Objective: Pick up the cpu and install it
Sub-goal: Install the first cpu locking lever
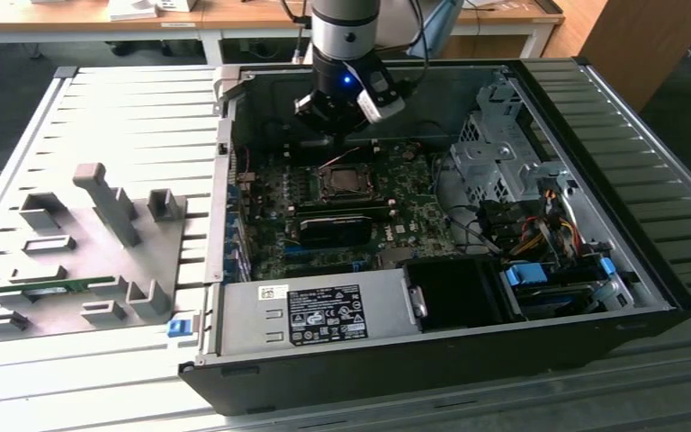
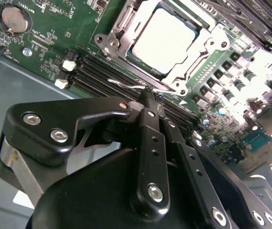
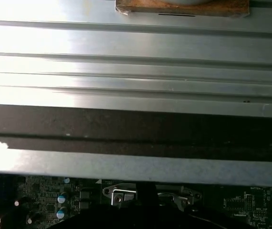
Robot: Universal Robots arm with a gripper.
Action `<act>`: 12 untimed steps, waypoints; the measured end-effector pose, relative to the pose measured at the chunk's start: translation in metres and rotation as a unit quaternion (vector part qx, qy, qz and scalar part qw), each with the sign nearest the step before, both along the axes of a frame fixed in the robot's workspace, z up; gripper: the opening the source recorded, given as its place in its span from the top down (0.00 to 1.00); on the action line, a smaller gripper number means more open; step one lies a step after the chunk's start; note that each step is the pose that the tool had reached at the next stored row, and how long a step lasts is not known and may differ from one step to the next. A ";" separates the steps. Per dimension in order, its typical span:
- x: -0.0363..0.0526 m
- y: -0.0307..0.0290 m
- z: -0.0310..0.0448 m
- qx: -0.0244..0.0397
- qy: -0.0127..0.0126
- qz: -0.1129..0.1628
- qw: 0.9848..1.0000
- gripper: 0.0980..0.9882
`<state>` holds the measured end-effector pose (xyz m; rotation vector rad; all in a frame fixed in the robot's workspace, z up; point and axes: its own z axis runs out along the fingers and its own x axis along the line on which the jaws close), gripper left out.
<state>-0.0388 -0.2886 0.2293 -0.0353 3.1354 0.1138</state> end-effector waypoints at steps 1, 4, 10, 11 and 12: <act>0.0006 0.0004 -0.0005 0.000 0.000 0.000 1.000 0.99; 0.0022 0.0014 -0.0027 0.000 0.000 0.000 1.000 0.99; 0.0061 0.0025 -0.0078 0.000 0.000 0.000 1.000 0.99; 0.0065 0.0025 -0.0084 0.000 0.001 0.000 1.000 0.99; 0.0070 0.0025 -0.0090 0.000 0.001 0.000 1.000 0.99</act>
